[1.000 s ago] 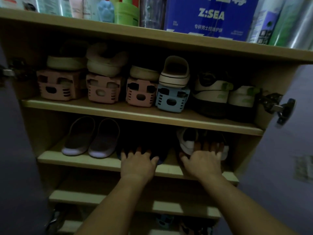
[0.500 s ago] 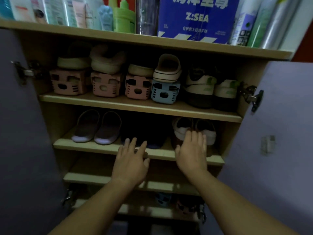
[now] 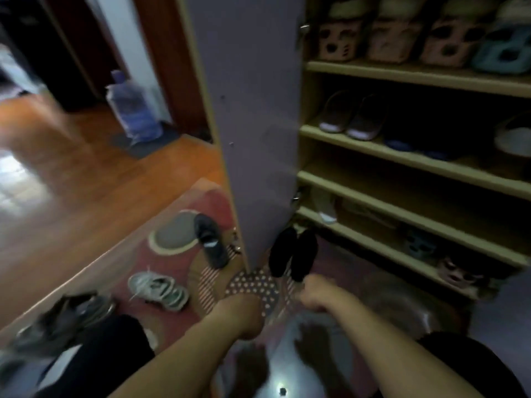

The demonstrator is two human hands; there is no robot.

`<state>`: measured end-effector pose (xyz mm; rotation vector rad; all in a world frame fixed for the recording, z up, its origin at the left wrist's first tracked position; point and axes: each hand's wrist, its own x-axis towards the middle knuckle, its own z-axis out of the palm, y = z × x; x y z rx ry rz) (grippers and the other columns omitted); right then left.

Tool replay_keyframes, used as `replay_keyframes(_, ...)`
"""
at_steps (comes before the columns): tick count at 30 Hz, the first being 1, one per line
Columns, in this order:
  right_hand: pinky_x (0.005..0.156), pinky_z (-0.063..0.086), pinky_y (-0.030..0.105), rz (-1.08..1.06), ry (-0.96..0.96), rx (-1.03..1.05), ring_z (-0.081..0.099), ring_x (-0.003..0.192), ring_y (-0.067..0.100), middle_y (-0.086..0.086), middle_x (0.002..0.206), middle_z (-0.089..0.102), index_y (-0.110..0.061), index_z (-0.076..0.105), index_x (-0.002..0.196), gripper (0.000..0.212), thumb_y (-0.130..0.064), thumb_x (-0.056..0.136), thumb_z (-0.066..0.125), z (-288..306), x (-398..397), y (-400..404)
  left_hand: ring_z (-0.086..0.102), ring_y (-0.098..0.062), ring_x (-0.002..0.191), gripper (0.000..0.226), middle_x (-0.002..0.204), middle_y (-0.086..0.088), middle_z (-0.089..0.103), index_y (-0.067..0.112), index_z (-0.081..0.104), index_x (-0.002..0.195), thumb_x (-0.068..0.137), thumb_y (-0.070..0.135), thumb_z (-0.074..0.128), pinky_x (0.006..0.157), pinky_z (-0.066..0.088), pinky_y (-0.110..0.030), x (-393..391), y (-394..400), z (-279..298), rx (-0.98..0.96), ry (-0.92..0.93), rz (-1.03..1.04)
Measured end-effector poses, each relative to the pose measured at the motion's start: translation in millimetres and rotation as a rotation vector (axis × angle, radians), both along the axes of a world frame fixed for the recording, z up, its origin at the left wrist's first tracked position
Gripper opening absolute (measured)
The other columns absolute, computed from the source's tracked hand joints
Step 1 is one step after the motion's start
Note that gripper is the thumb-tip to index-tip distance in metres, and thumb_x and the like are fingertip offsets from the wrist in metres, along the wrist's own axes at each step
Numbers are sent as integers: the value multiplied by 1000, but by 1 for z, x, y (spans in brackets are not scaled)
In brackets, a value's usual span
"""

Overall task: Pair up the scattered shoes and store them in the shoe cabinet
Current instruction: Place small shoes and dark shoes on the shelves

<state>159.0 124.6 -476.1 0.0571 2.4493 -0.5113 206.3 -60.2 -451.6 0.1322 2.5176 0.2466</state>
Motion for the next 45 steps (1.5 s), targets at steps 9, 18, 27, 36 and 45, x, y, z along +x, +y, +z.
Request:
replay_keyframes(9,85,47,28,255,-36,212,63,113,27,9,123,67,-16,68,108,31,-37,92,52,-39,-11,-71,59,-30,123,41,136,-8,60,20,58,130,93,37,49,96,48,-39,35,-106,-54,-40,-33,142)
replay_keyframes(18,74,45,29,511,-11,224,65,101,28,10,106,70,-15,65,89,21,-33,94,54,-35,-32,-207,61,-30,122,39,135,-7,62,16,61,129,93,27,52,92,49,-42,44,-166,-51,9,-3,244)
replay_keyframes(27,65,41,32,623,-17,23,62,78,22,3,75,66,-15,59,68,25,-26,90,61,-70,-5,-291,63,-32,112,29,121,-8,68,13,66,117,96,21,48,90,45,-49,70,-202,-71,-51,-39,238)
replay_keyframes(36,65,48,37,598,-58,-139,65,76,28,16,75,68,-1,65,74,27,-25,85,60,-90,-5,-355,59,-33,116,36,128,-12,60,9,57,127,98,30,51,88,47,-37,63,-290,-96,-1,-212,634)
replay_keyframes(45,81,56,35,507,-85,-102,66,86,19,2,96,71,-20,68,96,17,-32,87,60,-167,-49,-382,46,-41,133,72,158,-16,28,8,20,156,94,25,53,101,45,-47,31,-432,-219,14,-101,1316)
